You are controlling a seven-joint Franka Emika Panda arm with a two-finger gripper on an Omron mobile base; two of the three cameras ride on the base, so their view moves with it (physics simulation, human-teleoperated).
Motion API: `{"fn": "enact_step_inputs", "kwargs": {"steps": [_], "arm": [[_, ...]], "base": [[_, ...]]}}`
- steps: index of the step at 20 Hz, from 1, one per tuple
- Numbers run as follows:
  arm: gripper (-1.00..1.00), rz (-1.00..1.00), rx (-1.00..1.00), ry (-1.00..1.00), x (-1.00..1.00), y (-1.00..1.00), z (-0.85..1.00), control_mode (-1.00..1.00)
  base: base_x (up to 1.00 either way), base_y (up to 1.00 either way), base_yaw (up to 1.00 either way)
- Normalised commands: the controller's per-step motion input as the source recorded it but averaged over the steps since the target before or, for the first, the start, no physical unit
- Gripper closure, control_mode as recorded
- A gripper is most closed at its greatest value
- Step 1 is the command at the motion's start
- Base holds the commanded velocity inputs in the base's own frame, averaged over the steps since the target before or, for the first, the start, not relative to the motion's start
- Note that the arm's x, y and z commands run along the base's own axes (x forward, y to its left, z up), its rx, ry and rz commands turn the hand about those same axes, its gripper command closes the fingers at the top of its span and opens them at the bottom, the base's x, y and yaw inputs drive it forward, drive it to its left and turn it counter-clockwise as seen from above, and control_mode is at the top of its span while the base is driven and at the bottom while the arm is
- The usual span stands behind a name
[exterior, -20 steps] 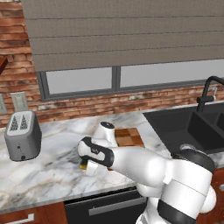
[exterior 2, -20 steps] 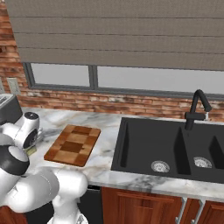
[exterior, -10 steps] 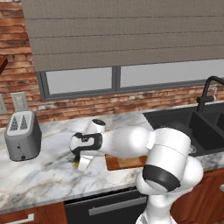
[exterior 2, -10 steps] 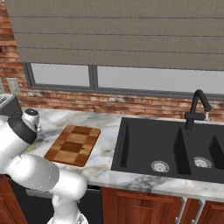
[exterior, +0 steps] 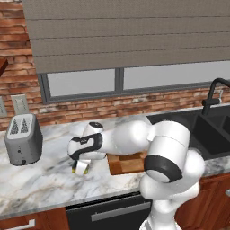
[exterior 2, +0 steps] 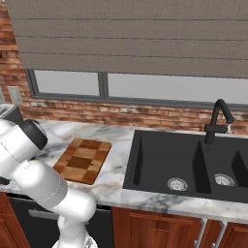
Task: Pick up the sponge from the counter and clean the cutting board by briefly scrubbing or pressing down on the cutting board. Once finished, release the sponge.
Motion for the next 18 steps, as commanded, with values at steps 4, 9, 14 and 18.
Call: {"fn": "enact_step_inputs", "kwargs": {"steps": [4,9,14,18], "arm": [[-1.00,-0.01,0.00,-0.06,-0.14,0.00,0.17,-1.00],[-1.00,0.00,0.00,-0.15,-0.45,-0.13,0.54,-1.00],[-1.00,0.00,0.00,-0.20,-0.52,-0.25,0.67,-1.00],[-1.00,0.00,0.00,-0.22,-0.56,-0.30,0.63,-1.00]], "base": [[0.00,0.00,0.00],[0.00,0.00,0.00],[0.00,0.00,0.00],[0.00,0.00,0.00]]}}
